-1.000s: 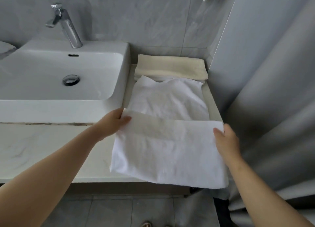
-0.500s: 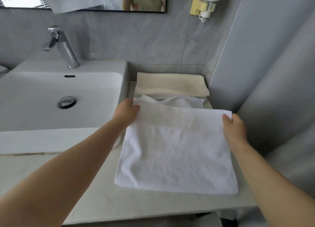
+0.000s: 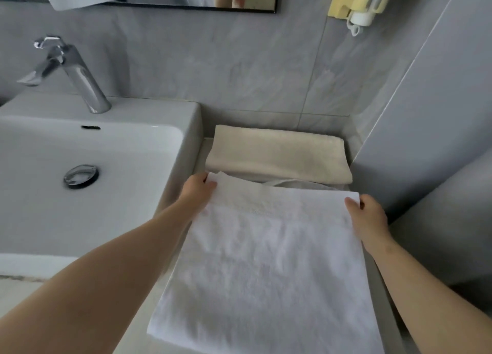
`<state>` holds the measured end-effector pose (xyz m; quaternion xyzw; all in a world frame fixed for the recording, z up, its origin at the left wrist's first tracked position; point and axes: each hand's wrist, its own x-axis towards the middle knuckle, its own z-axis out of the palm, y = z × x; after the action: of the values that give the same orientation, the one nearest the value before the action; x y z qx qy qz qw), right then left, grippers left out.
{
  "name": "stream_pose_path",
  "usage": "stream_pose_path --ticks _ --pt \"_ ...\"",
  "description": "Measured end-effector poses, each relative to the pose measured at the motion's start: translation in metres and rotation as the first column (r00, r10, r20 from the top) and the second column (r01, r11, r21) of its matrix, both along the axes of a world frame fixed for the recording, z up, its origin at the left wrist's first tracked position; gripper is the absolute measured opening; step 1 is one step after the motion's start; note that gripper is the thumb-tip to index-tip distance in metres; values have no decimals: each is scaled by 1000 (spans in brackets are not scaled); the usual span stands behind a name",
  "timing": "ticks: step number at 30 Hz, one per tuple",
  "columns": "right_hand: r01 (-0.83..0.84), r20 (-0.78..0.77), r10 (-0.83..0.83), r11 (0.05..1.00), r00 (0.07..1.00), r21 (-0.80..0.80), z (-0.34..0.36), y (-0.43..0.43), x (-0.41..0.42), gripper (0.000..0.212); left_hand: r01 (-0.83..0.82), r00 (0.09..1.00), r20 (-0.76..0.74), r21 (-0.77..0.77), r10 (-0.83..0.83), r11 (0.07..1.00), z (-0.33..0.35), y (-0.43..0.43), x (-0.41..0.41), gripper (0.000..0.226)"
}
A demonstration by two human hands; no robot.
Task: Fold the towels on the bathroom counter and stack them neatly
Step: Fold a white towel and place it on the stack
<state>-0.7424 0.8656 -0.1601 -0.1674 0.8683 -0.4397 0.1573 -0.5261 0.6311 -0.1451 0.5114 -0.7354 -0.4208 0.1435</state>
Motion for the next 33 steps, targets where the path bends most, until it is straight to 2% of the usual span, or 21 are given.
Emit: stream_pose_path --ticks 4,8,12,14,16,19,22,24,29,33 --pt "-44 105 45 999 993 -6 -11 -20 -21 19 -35 999 -7 75 36 997 -15 -16 -12 19" --pt "-45 192 49 999 980 -25 -23 -31 -34 32 -21 1000 -13 71 22 997 -25 -23 -24 23" --pt "-98 209 102 995 972 -29 -31 -36 -42 32 13 999 -32 17 -13 1000 -29 -24 -30 14" --pt "-129 212 132 991 968 -28 -34 -37 -43 25 43 999 18 -50 -42 998 -29 -23 -31 18" --pt "-139 188 143 990 972 -33 -35 -38 -44 27 73 995 71 -88 -66 993 -27 -22 -31 21" --pt "-119 168 129 991 977 -63 -32 -38 -40 30 41 997 75 -96 -34 994 -20 -21 -26 22" --pt "-55 133 76 986 988 -157 -24 -33 -30 41 -1 1000 22 -155 5 988 -6 -15 -16 17" --pt "-23 97 44 978 994 -209 -11 -28 -22 41 -49 998 -33 -175 44 983 5 -11 -7 15" --pt "61 95 -25 917 995 -394 29 -12 -6 13 -160 958 -263 -169 112 973 40 -6 13 24" --pt "113 108 -65 841 992 -530 66 -2 4 11 -140 886 -456 -97 81 985 77 -2 26 32"
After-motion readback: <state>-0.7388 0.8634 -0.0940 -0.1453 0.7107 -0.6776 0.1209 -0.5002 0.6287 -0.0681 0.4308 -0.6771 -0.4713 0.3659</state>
